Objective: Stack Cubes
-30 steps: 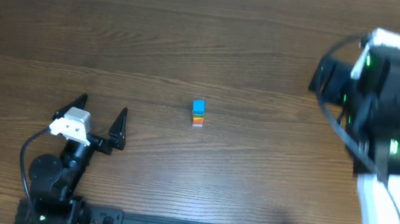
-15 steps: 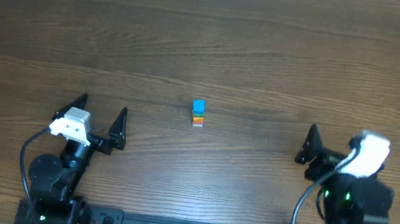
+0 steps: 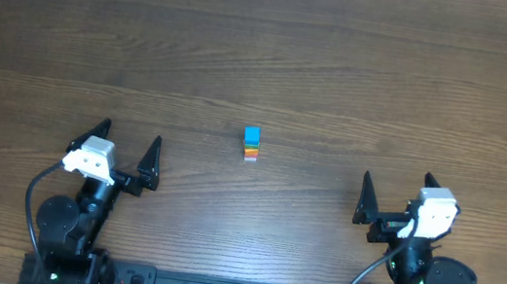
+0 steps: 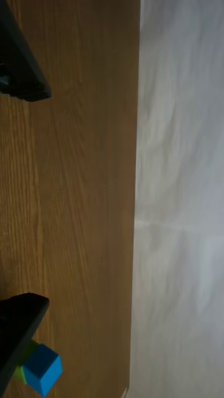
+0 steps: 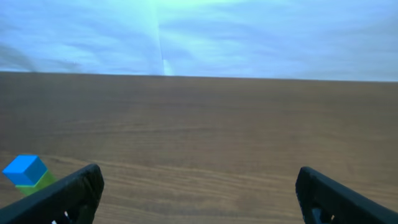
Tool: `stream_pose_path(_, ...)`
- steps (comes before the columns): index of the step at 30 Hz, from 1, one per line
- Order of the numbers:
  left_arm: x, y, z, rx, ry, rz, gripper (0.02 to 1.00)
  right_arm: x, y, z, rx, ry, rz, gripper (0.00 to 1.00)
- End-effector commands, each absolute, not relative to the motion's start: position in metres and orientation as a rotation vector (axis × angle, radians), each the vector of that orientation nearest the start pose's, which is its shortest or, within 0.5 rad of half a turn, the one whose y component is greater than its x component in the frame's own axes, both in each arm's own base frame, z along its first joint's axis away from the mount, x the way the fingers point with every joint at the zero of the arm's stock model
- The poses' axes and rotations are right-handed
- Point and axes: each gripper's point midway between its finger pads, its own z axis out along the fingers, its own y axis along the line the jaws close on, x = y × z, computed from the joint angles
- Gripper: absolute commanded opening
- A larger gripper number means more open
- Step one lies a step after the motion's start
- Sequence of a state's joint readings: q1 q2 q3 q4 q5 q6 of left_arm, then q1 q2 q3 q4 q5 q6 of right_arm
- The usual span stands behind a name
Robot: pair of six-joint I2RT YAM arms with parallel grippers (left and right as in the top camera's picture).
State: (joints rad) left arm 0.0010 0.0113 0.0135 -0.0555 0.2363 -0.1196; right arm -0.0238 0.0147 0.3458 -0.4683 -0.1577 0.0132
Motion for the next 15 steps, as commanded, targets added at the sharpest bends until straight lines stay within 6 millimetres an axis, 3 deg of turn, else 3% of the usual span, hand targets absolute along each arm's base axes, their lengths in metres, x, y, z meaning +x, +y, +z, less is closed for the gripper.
stream_pose_path(1,0.241,-0.043,0.162,0.108,1.625,-0.283,1.0,0.216,0.027,0.218,-0.148,1.662,0.12,0.993)
stream_pose_path(15,0.241,-0.043,0.162,0.108,1.625,-0.283,1.0,0.237,0.027,0.203,-0.176,1.553,0.085,0.993)
